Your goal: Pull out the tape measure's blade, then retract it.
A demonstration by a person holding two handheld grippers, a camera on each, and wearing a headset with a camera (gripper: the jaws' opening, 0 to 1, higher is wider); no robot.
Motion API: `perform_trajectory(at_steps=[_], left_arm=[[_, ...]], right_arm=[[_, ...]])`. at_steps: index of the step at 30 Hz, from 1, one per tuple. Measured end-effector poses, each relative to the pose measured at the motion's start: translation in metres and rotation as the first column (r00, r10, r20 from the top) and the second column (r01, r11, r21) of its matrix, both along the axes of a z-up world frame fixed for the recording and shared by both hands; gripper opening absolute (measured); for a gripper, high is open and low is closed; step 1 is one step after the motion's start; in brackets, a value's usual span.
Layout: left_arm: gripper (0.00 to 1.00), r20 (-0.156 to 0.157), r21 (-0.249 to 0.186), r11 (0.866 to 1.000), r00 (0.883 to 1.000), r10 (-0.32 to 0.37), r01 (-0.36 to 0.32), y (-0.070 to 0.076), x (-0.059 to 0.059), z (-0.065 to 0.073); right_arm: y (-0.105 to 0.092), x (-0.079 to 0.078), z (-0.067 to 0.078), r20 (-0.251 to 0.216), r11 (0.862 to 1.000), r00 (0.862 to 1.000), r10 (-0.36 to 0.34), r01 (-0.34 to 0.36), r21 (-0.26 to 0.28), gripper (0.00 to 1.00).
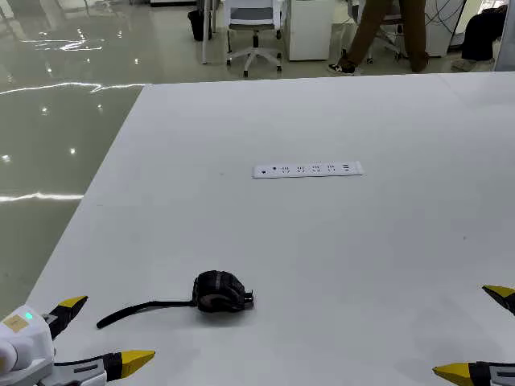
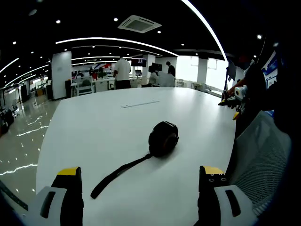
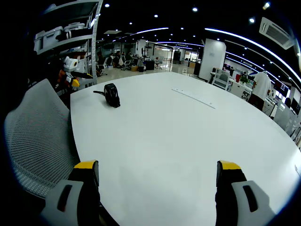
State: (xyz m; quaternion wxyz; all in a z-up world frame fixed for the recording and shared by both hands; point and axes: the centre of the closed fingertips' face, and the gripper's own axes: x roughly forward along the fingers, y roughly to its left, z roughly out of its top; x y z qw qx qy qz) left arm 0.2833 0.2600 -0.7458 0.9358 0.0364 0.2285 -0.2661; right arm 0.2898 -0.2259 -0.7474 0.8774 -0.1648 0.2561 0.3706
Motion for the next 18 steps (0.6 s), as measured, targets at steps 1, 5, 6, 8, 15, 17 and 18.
perform_trajectory(at_steps=[1, 5, 6, 8, 15, 17, 18], left_arm=[[1.0, 0.0, 0.0, 1.0, 1.0, 0.001, -0.001, 0.0004, -0.0001, -0.001], [1.0, -0.002, -0.001, 1.0, 1.0, 0.001, -0.001, 0.0018, -0.0021, -0.0025], [1.0, -0.002, -0.002, 1.0, 1.0, 0.004, -0.004, 0.0029, -0.0027, -0.003], [1.0, -0.004, -0.001, 1.0, 1.0, 0.009, -0.009, 0.0044, -0.0038, -0.0039], [1.0, 0.006, -0.004, 1.0, 1.0, 0.008, -0.008, 0.0026, -0.0034, -0.003], [1.0, 0.007, -0.006, 1.0, 1.0, 0.006, -0.006, 0.0003, -0.0034, -0.0025], [1.0, 0.003, -0.006, 1.0, 1.0, 0.004, -0.004, -0.0014, -0.0037, -0.0029]], right_arm=[[-0.0002, 0.0009, -0.0002, 0.0, 1.0, 1.0, 0.0, 0.0, -0.002, 1.0], [0.0001, 0.0026, 0.0014, 0.009, 1.0, 1.0, 0.001, -0.001, 0.002, 1.0], [-0.0001, 0.0032, 0.0011, 0.013, 1.0, 1.0, 0.005, -0.005, 0.003, 1.0], [-0.0019, 0.0028, -0.002, 0.001, 1.0, 1.0, 0.004, -0.004, -0.004, 1.0], [-0.0023, 0.0034, -0.0015, 0.003, 1.0, 1.0, 0.016, -0.016, -0.017, 1.0], [-0.002, 0.0044, -0.0015, 0.005, 1.0, 1.0, 0.019, -0.019, -0.018, 1.0], [-0.0014, 0.005, -0.0011, 0.008, 1.0, 1.0, 0.019, -0.019, -0.02, 1.0]])
